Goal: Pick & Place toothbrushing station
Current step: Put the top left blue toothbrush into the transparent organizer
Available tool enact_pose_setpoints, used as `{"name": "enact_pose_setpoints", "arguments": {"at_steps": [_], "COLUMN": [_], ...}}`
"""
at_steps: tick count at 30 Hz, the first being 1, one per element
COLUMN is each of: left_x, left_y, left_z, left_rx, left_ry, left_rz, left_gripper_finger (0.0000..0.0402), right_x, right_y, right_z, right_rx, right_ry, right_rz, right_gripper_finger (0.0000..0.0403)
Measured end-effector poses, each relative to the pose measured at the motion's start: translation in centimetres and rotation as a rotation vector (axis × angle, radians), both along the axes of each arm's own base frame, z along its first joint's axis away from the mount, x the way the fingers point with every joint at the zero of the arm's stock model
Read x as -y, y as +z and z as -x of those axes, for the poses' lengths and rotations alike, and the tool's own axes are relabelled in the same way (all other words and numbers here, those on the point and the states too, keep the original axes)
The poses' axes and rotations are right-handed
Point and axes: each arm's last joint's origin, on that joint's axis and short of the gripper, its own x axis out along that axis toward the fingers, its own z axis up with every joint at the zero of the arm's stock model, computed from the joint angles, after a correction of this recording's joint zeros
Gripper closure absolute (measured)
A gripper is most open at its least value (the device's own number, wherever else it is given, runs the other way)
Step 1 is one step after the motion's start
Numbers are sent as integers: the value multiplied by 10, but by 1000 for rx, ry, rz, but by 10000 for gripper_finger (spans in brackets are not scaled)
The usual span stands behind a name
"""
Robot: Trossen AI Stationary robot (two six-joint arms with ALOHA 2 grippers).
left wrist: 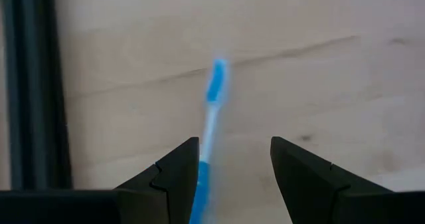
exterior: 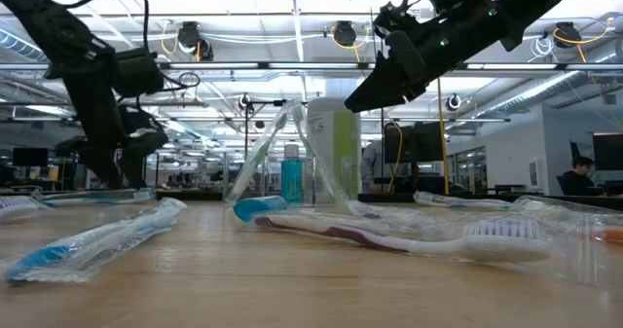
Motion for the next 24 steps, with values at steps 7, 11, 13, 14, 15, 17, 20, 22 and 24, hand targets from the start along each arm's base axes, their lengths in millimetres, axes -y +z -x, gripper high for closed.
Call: {"name": "enact_pose_setpoints", "arguments": {"at_steps": [7, 11, 13, 14, 15, 17, 20, 22, 24], "left_x": [-3, 1, 3, 4, 4, 5, 5, 5, 4], "left_y": [-11, -18, -23, -24, -26, -28, -28, -28, -28], "left_z": [9, 13, 15, 15, 16, 17, 17, 17, 16], "left_rx": [27, 13, 7, 11, 13, 17, 16, 17, 21], "left_ry": [45, 49, 49, 51, 53, 54, 56, 59, 60], "left_rz": [-13, 10, 15, 11, 7, -1, -6, -14, -18], "left_gripper_finger": [211, 211, 211, 211, 211, 212, 231, 256, 283], "right_x": [0, 0, 0, 0, 0, 0, 0, 0, 0], "right_y": [0, 1, 1, 1, 1, 1, 1, 1, 1], "right_z": [0, 0, 0, -1, -1, -1, -1, -1, -1], "right_rx": [1, 9, 9, 9, 9, 9, 9, 9, 9], "right_ry": [0, 0, 0, 0, 0, 0, 0, 0, 0], "right_rz": [0, 0, 0, 0, 0, 0, 0, 0, 0], "right_gripper_finger": [189, 190, 189, 188, 188, 189, 188, 188, 188]}}
